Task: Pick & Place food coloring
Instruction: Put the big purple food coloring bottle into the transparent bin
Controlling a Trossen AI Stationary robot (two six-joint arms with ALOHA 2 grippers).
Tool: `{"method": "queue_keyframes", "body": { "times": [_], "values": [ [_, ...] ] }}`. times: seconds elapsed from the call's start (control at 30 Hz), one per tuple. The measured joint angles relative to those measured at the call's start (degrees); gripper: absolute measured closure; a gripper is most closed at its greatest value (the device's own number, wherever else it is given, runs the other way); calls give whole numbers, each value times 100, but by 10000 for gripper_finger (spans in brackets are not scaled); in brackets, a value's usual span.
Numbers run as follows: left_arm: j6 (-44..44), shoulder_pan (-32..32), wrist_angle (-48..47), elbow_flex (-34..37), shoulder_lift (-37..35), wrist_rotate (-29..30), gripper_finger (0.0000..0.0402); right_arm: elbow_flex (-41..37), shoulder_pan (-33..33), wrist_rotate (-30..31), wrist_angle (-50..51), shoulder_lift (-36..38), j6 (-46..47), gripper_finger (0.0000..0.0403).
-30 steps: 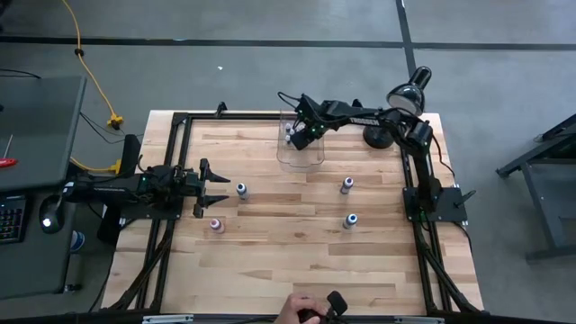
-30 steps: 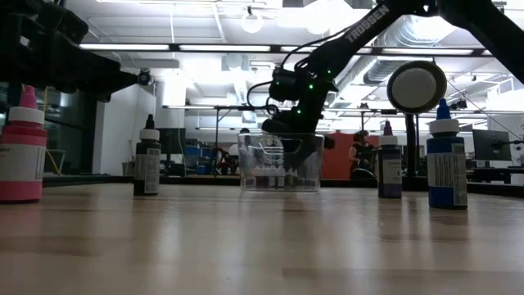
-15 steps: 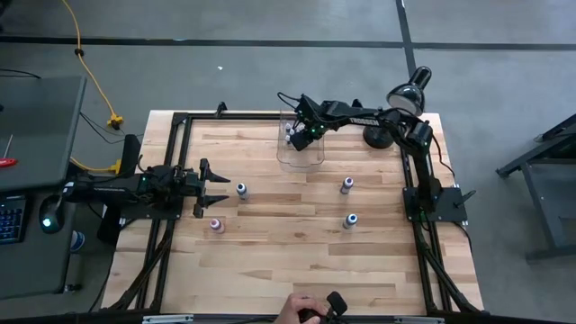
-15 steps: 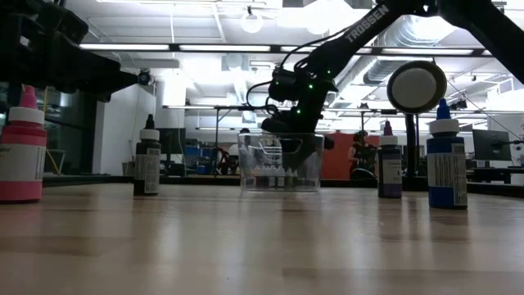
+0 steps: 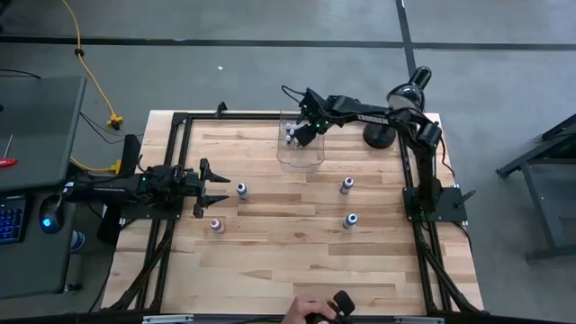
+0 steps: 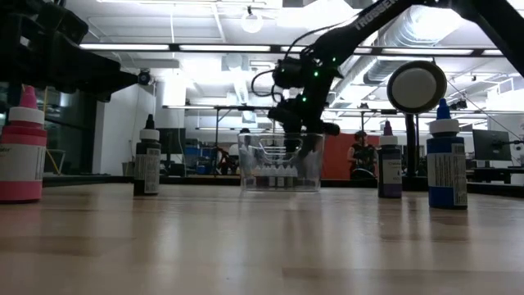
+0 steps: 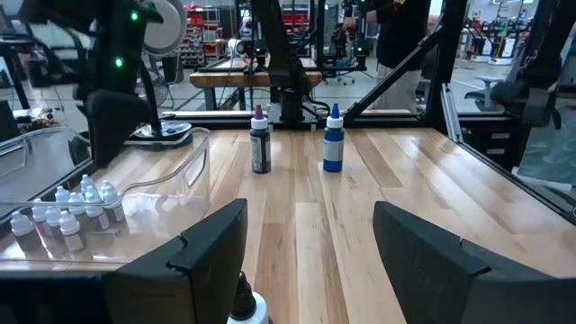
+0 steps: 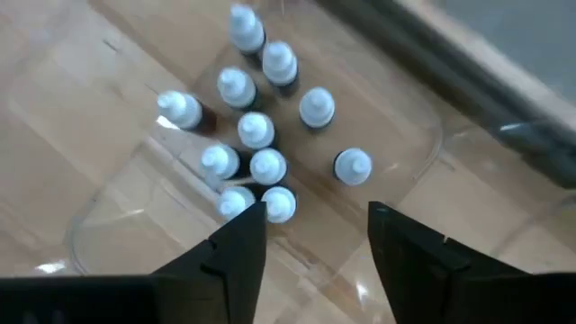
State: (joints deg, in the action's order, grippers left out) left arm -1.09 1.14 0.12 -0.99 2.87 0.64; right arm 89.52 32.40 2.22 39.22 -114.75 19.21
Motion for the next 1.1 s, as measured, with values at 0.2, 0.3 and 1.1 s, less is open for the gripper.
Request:
{"method": "queue_keyframes", "body": {
  "times": [0.2, 0.3, 1.1],
  "values": [
    [-12, -1, 0, 0, 0, 105, 163, 0, -4, 40, 44, 516, -20, 203],
    [-12, -1, 0, 0, 0, 105, 163, 0, -39, 52, 42, 818, -136, 201],
    [-8, -1, 0, 1, 0, 94, 163, 2, -1362, -128, 3665, 2914, -2153, 201]
  ]
}}
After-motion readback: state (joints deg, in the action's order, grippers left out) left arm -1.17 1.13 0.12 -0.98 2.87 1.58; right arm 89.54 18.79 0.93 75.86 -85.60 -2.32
